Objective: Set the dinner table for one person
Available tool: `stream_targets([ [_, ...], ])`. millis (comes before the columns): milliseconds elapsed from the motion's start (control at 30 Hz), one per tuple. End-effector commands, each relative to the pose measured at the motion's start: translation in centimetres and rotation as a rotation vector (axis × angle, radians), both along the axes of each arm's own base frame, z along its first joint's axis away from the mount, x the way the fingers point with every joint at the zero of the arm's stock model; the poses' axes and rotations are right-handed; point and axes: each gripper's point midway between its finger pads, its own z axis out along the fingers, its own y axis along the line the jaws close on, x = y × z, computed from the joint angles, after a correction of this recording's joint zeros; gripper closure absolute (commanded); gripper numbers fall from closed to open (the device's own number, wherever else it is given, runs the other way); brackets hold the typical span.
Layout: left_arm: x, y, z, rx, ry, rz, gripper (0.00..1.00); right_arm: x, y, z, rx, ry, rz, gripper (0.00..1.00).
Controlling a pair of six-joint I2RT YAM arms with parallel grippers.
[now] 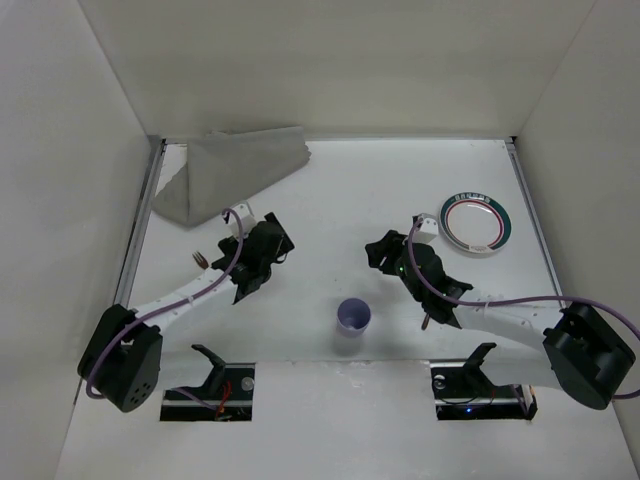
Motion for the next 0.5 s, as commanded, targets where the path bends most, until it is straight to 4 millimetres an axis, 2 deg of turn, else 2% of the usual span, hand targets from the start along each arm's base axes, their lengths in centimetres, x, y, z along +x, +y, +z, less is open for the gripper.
stream_targets([
  [0, 0.8, 0.6, 1.6, 0.001, -0.035, 0.03, 0.0, 0.9, 0.7, 2.5, 0.048, -0.069, -0.012, 0.41],
  [133, 2.0, 0.8, 2.3, -0.006, -0.064, 0.042, 0.0, 0.9, 0.9, 2.4, 0.046, -0.064, -0.004, 0.41],
  [300, 4.9, 0.0, 4.2, 0.028, -0.131, -0.007, 0.0, 0.8, 1.0, 2.7, 0.052, -0.071, 0.001, 0.42],
  [367, 6.5, 0.7, 5.4, 0.053, -0.169, 0.012, 0.0, 0.8, 1.0, 2.6, 0.051, -0.069, 0.004, 0.48],
  [467, 9.4, 2.8, 7.2, 0.096, -0.215, 0.035, 0.0, 0.7, 1.1, 2.8, 0.054, -0.068, 0.012, 0.68],
])
